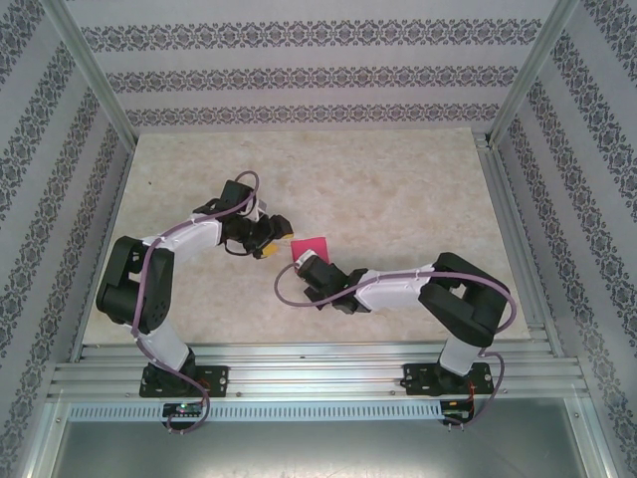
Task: Fold a paper plane with a square sheet of paper (pick it up from the middle)
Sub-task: Turn over the paper at the center of the table.
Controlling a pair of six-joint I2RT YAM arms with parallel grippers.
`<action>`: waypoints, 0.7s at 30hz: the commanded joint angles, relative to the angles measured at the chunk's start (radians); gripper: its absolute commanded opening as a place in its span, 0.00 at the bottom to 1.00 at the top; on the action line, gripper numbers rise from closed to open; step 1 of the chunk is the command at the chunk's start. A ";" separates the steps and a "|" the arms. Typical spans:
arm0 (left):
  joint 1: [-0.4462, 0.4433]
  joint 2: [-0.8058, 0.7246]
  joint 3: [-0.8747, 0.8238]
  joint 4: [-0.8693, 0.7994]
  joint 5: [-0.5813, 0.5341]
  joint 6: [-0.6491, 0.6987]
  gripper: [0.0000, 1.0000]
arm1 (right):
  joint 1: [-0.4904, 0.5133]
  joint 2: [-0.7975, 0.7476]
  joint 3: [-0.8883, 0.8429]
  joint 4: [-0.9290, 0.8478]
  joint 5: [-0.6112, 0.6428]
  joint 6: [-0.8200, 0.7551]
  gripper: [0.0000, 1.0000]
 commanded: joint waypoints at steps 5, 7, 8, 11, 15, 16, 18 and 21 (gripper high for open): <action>-0.057 0.001 -0.013 0.046 0.032 -0.012 0.60 | -0.215 -0.005 -0.129 0.245 -0.497 0.219 0.01; -0.071 0.006 -0.018 0.060 0.029 -0.022 0.59 | -0.260 0.019 -0.152 0.306 -0.558 0.265 0.01; -0.078 0.010 -0.021 0.068 0.031 -0.025 0.59 | -0.283 0.034 -0.161 0.337 -0.601 0.291 0.02; -0.089 0.029 -0.020 0.095 0.045 -0.038 0.62 | -0.326 0.071 -0.184 0.428 -0.690 0.356 0.02; -0.120 0.073 0.011 0.159 0.055 -0.095 0.64 | -0.359 0.126 -0.195 0.501 -0.735 0.410 0.02; -0.133 0.088 0.025 0.160 0.055 -0.099 0.64 | -0.363 0.134 -0.197 0.517 -0.742 0.422 0.02; -0.152 0.116 0.060 0.137 0.034 -0.099 0.61 | -0.379 0.149 -0.205 0.536 -0.746 0.457 0.02; -0.163 0.138 0.076 0.143 0.008 -0.105 0.56 | -0.398 0.159 -0.216 0.578 -0.779 0.497 0.02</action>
